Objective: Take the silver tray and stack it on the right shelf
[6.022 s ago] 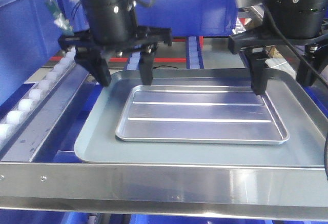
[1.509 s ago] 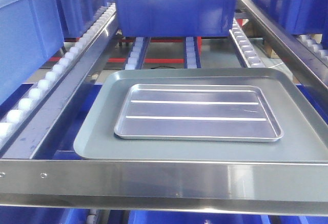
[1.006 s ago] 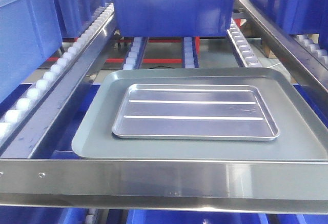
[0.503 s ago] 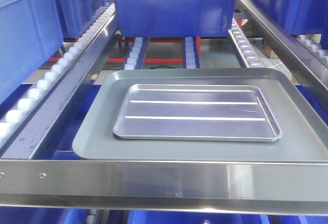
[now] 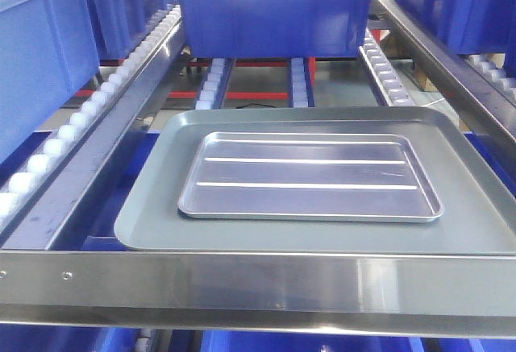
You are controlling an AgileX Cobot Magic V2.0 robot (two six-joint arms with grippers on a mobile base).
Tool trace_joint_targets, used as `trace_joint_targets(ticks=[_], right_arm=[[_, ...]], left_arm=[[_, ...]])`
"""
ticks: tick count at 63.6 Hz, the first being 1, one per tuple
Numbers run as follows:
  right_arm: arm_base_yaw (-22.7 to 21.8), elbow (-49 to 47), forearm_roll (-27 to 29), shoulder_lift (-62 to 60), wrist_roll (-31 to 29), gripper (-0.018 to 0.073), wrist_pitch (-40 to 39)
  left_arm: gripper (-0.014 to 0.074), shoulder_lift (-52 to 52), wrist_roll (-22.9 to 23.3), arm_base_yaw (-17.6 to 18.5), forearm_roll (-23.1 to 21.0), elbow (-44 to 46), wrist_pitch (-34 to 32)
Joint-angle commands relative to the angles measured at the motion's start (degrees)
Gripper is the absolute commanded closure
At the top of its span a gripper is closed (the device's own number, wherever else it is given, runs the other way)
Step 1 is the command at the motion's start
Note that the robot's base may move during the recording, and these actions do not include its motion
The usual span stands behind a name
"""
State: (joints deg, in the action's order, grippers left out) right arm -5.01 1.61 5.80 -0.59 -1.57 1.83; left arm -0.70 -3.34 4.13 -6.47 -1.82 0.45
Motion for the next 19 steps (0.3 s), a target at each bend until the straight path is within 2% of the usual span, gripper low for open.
trace_joint_targets(ticks=[1,19], right_arm=[[-0.4,-1.0,0.3,-1.2,-0.6,0.0503,-5.5],[-0.4,-1.0,0.3,-1.2,-0.6,0.0503,-5.5]], left_arm=[[0.0688,-0.7,0.1,-0.1,-0.5,-1.0,-5.4],[0.0688,-0.7,0.1,-0.1,-0.5,-1.0,-5.4]])
